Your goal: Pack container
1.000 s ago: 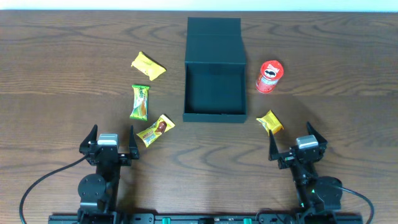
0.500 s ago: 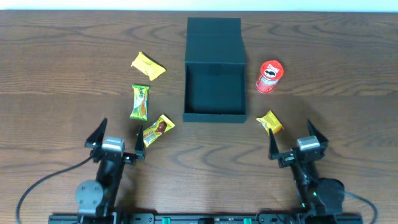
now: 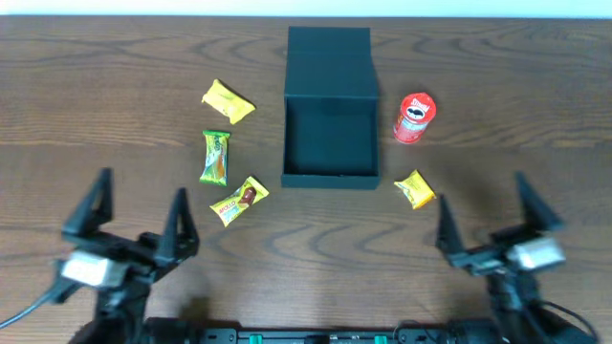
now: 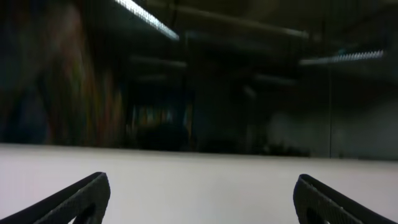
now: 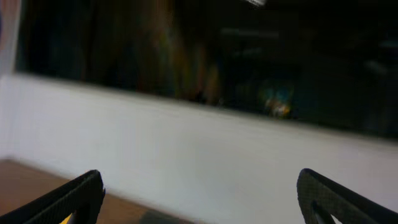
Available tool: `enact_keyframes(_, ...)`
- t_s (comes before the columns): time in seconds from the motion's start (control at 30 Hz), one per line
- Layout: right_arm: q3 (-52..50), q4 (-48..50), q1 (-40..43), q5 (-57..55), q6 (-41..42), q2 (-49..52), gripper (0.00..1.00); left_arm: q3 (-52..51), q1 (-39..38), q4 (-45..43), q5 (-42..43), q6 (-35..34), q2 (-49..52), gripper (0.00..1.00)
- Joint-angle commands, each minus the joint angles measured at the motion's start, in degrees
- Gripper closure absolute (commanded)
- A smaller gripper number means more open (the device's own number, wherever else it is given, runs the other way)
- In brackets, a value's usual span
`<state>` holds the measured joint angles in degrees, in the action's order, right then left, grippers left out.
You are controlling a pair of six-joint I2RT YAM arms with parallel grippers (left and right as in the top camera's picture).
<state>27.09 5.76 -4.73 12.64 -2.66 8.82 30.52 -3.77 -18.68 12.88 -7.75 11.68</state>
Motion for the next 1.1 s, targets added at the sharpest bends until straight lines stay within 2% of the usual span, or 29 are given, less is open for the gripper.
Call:
enact_keyframes(0.0, 10.4, -2.9, 0.6, -3.4, 1.3, 9.0, 0.01, 9.0, 0.4, 1.1, -1.3, -0.4, 9.1, 0.05)
enact_keyframes(0.13, 26.0, -10.4, 0.6, -3.4, 1.4, 24.8, 0.01, 21.5, 0.4, 10.9, -1.3, 7.1, 22.2, 0.05)
enact_keyframes(0.2, 35.4, -16.0, 0.6, -3.6, 1.3, 34.0, 0.01, 28.9, 0.4, 18.6, -1.7, 13.5, 30.1, 0.05)
enact_keyframes(0.27, 44.9, -23.2, 0.6, -4.5, 1.3, 42.7, 0.01, 35.4, 0.4, 25.1, -5.2, 17.5, 37.7, 0.05)
enact_keyframes(0.37, 56.9, -35.7, 0.6, -6.7, 1.3, 53.6, 0.01, 43.2, 0.3, 34.1, -12.0, 18.7, 47.2, 0.05)
enact_keyframes(0.43, 63.3, -43.5, 0.6, -5.5, 1.4, 60.0, 0.01, 47.1, 0.3, 40.1, -10.3, 18.5, 53.3, 0.05)
enact_keyframes(0.5, 64.7, -46.6, 0.6, -1.9, 2.2, 63.2, 0.01, 47.6, 0.3, 42.8, -7.7, 17.3, 56.6, 0.05)
enact_keyframes(0.63, 64.7, -51.7, 0.6, 11.0, 2.2, 66.8, 0.01, 47.6, 0.3, 49.7, 3.1, 16.5, 61.6, 0.05)
enact_keyframes(0.7, 64.7, -53.2, 0.6, 13.7, 4.5, 67.1, 0.01, 47.7, -0.1, 52.4, 6.9, 12.4, 63.0, 0.05)
enact_keyframes(0.8, 64.8, -55.3, 1.0, 7.0, 21.2, 67.0, 0.01, 49.0, -1.6, 57.6, 1.5, 1.8, 64.0, 0.05)
enact_keyframes(0.87, 64.8, -58.4, 1.0, -4.2, 29.7, 67.3, 0.01, 49.9, -2.8, 58.6, -3.6, 1.2, 64.7, 0.05)
enact_keyframes(0.93, 64.8, -59.9, 1.0, -12.2, 33.7, 68.1, 0.01, 51.0, -4.0, 58.4, -9.3, 1.3, 66.1, 0.05)
enact_keyframes(1.07, 65.2, -60.1, 1.1, -14.8, 37.6, 70.5, 0.01, 55.5, -5.0, 60.1, -14.5, 1.2, 70.4, 0.05)
